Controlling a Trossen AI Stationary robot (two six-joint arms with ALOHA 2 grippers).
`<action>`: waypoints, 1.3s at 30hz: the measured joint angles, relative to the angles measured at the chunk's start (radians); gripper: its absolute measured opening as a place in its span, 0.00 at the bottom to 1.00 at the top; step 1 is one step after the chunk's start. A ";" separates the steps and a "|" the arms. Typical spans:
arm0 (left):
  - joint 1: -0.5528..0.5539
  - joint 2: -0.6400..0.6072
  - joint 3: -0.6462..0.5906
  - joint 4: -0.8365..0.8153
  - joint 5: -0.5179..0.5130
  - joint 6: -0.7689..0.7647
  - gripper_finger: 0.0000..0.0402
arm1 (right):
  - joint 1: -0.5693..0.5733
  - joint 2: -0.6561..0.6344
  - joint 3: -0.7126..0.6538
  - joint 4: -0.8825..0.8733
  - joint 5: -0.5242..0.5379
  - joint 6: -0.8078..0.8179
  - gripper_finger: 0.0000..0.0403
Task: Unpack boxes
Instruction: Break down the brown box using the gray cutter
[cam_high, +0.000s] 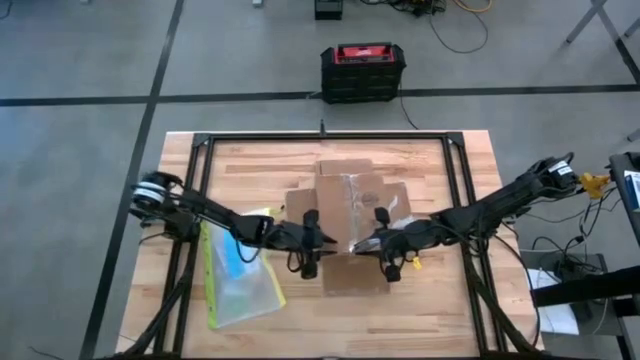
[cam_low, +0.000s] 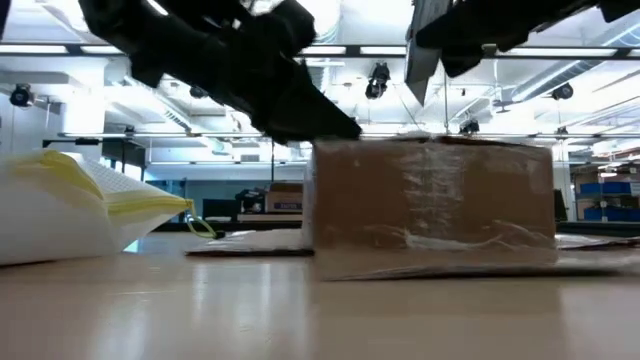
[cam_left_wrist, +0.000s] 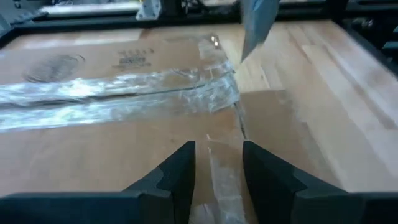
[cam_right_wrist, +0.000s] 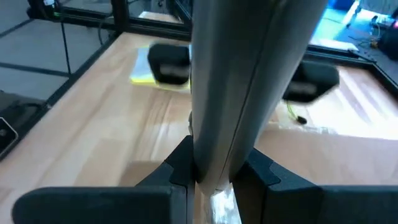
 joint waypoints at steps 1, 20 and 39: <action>0.001 0.020 0.020 -0.013 0.000 0.000 0.30 | 0.002 -0.002 0.000 -0.014 0.000 0.009 0.14; 0.003 0.058 0.069 -0.146 -0.005 -0.040 0.30 | -0.004 0.027 -0.020 -0.067 0.035 0.016 0.14; 0.003 0.058 0.069 -0.161 -0.004 -0.049 0.30 | 0.060 -0.013 -0.016 -0.201 0.099 0.120 0.14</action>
